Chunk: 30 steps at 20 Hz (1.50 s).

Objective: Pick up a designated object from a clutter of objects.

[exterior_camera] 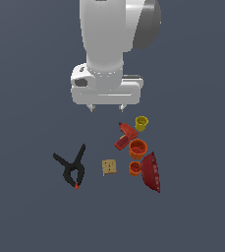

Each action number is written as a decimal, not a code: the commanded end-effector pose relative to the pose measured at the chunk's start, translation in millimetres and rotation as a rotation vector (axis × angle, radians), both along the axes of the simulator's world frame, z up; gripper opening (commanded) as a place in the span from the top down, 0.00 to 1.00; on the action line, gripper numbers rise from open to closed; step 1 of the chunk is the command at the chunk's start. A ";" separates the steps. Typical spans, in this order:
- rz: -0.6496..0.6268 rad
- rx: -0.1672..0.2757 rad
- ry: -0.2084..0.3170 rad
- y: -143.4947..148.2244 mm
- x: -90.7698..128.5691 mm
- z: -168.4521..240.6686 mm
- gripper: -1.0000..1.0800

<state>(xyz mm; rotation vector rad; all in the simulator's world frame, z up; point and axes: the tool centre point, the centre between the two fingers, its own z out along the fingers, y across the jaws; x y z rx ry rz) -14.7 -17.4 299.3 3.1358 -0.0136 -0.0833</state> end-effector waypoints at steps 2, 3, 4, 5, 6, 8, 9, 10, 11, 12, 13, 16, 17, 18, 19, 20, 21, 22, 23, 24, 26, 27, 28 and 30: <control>0.001 0.000 0.000 -0.3 0.0 0.1 0.38; 0.003 -0.002 -0.001 -0.6 0.0 0.7 0.38; 0.007 -0.004 -0.002 -1.4 0.0 1.6 0.38; 0.011 -0.007 -0.003 -2.5 -0.1 2.9 0.38; 0.015 -0.010 -0.004 -3.6 -0.2 4.1 0.38; 0.016 -0.013 -0.005 -5.0 -0.4 5.8 0.38; 0.015 -0.013 -0.005 -5.2 -0.5 6.0 0.38; 0.015 -0.013 -0.005 -5.1 -0.5 5.8 0.38; 0.018 -0.012 -0.005 -4.5 -0.3 5.1 0.38; 0.022 -0.012 -0.005 -4.0 -0.1 4.4 0.38; 0.028 -0.013 -0.004 -3.3 0.2 3.5 0.38; 0.056 -0.014 -0.003 0.1 1.4 -1.2 0.38; 0.069 -0.014 -0.002 1.7 2.0 -3.5 0.38; 0.084 -0.015 -0.002 3.5 2.6 -6.0 0.38; 0.101 -0.016 -0.001 5.6 3.3 -8.9 0.38; 0.120 -0.016 0.000 7.9 4.0 -12.0 0.38; 0.141 -0.017 0.001 10.5 4.7 -15.5 0.38; 0.163 -0.017 0.003 13.3 5.5 -19.3 0.38; 0.187 -0.018 0.004 16.3 6.3 -23.4 0.38; 0.214 -0.018 0.005 19.7 7.0 -27.9 0.38; 0.272 -0.019 0.009 27.1 8.6 -37.8 0.38; 0.305 -0.019 0.010 31.3 9.3 -43.2 0.38; 0.339 -0.019 0.012 35.7 9.9 -49.0 0.38; 0.412 -0.018 0.016 45.4 10.9 -61.4 0.38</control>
